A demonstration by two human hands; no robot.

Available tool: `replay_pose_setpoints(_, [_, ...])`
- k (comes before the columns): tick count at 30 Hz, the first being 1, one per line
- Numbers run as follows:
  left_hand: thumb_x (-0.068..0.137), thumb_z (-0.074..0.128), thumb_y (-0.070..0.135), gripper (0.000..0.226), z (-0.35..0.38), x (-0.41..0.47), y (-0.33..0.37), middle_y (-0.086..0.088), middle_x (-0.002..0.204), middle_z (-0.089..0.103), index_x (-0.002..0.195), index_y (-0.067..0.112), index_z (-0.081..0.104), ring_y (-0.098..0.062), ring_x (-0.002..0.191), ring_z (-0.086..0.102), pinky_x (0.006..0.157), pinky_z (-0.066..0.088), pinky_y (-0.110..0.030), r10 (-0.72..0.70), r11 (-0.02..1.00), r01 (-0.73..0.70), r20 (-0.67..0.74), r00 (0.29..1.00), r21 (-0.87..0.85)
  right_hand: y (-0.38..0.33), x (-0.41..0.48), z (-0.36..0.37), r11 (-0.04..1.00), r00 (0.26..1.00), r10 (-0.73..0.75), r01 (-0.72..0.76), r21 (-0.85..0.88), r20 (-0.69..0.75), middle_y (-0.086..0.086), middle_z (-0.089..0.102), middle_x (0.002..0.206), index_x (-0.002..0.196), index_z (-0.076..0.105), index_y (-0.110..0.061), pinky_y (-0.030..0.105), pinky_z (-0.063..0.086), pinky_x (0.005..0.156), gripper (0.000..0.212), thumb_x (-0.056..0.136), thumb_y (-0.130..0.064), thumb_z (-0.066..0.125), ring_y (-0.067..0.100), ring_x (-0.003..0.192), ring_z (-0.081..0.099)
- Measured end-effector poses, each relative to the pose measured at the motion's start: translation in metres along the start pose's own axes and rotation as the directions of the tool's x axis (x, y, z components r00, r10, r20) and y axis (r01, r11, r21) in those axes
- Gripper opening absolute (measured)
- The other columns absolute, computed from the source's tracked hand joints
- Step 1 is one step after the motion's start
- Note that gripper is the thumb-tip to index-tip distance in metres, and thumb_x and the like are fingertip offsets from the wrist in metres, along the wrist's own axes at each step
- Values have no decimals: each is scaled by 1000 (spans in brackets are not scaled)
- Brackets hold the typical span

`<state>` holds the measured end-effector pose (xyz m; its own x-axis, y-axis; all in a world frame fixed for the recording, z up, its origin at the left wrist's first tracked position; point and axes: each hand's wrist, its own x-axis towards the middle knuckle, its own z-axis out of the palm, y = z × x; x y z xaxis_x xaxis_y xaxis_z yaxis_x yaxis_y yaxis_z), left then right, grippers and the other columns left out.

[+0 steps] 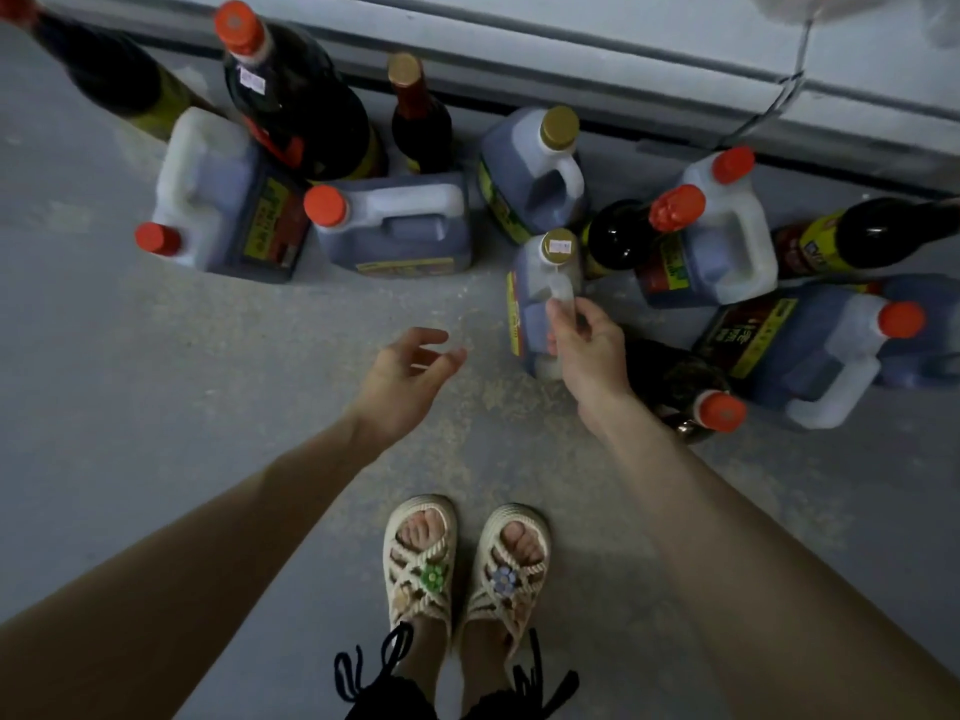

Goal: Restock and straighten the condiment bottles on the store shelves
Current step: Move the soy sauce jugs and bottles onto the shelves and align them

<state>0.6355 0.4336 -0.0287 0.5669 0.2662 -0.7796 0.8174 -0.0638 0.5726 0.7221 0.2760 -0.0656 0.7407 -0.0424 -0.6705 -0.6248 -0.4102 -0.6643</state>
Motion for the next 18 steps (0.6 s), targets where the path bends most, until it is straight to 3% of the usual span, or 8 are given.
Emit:
replay_pose_setpoints(4, [94, 56, 38, 37, -5, -7, -1, -1, 107, 63, 127, 21, 52, -14, 98, 63, 75, 50, -20, 2, 1000, -3, 20, 1000, 16, -2, -11, -2, 1000, 1000, 1, -1, 25, 8, -8, 57, 74, 93, 65, -22, 28, 44, 73, 10, 96, -29, 58, 5, 71, 52])
replay_pose_setpoints(7, [94, 56, 39, 37, -6, -14, 4, 0, 107, 63, 127, 22, 52, -12, 97, 62, 73, 50, -20, 13, 1000, -13, 21, 1000, 9, -10, -22, -9, 999, 1000, -1, 1, 33, 6, -8, 57, 70, 78, 60, -27, 29, 45, 74, 18, 96, -28, 58, 5, 69, 52])
replay_pose_setpoints(11, [94, 55, 39, 36, -7, -31, 14, 0, 109, 62, 127, 24, 51, -13, 97, 62, 70, 48, -19, 28, 999, -29, 27, 999, 19, -26, -44, -20, 999, 999, -31, 31, 30, 6, -10, 57, 69, 85, 66, -22, 29, 46, 73, 11, 94, -27, 61, 4, 68, 53])
replay_pose_setpoints(15, [93, 57, 40, 37, -15, -60, 39, -2, 112, 62, 127, 25, 51, -16, 99, 62, 74, 50, -24, 64, 998, -64, 30, 998, 15, -60, -78, -40, 998, 998, -56, 55, 29, 17, -5, 70, 94, 88, 68, -25, 38, 53, 93, 5, 91, -29, 65, 16, 96, 65])
replay_pose_setpoints(18, [92, 58, 39, 40, -26, -91, 70, -3, 110, 62, 127, 22, 51, -18, 99, 63, 79, 51, -30, 123, 992, -123, 10, 992, 12, -103, -110, -65, 993, 993, -116, 116, 15, 3, 9, 71, 96, 91, 70, -15, 44, 52, 93, 13, 89, -28, 68, 28, 100, 65])
